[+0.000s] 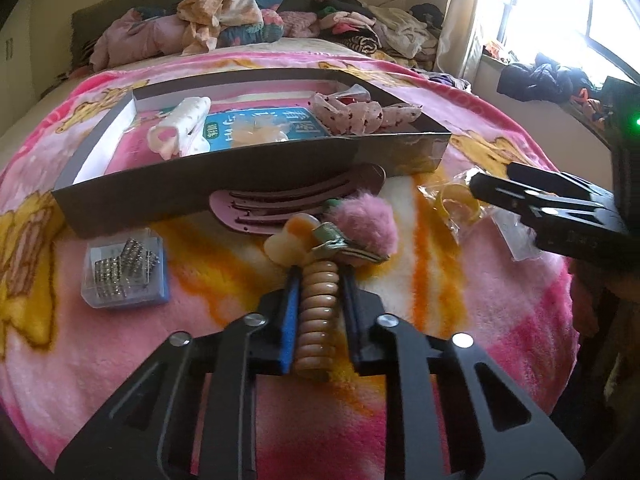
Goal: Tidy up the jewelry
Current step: 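Grasp the coiled peach hair tie with the left tool while the right tool approaches the yellow bangles, then grasp the bagged yellow bangles with the right tool while the left tool lifts the hair tie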
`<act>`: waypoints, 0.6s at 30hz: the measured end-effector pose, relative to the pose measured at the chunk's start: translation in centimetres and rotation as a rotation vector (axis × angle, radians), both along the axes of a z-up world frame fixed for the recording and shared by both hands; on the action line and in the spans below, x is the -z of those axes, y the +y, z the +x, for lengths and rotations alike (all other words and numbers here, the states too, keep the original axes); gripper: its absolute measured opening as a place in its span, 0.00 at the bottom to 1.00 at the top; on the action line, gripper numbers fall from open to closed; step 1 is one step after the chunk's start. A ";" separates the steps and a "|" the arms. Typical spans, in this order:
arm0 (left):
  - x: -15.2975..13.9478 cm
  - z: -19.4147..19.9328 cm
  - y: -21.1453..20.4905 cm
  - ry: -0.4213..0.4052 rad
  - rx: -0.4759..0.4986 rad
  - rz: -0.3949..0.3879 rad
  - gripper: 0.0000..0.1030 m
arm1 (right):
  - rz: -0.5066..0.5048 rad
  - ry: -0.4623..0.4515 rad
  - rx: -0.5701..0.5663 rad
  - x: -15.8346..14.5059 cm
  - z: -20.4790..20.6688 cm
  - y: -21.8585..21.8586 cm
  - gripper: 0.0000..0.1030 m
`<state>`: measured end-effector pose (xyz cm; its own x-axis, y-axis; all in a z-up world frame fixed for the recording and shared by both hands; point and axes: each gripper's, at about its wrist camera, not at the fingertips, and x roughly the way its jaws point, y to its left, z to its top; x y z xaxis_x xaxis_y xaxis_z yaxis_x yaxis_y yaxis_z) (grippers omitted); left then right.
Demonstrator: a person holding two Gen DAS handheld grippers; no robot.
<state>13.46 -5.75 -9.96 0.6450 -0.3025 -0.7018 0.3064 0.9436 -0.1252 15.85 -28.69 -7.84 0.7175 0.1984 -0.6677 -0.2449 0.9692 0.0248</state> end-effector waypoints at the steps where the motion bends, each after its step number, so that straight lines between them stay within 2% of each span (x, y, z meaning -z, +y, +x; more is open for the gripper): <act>1: 0.0 0.0 0.1 0.004 0.001 -0.008 0.11 | -0.007 0.007 -0.008 0.1 0.2 0.2 0.84; 3: -0.2 0.0 0.2 0.006 0.004 -0.016 0.11 | -0.027 0.024 -0.029 0.5 1.0 0.6 0.82; 7: -0.4 -0.1 0.3 0.007 0.007 -0.022 0.11 | 0.000 0.058 -0.068 1.0 1.7 1.0 0.68; 9: -0.4 -0.1 0.5 0.007 0.007 -0.028 0.11 | 0.002 0.054 -0.072 1.0 1.6 1.0 0.66; 14: -0.5 0.1 0.9 0.004 0.000 -0.034 0.11 | 0.056 0.050 -0.078 0.8 1.1 0.6 0.52; 18: -0.7 -0.1 1.0 -0.001 -0.007 -0.036 0.11 | 0.095 0.038 -0.067 0.4 0.6 0.1 0.46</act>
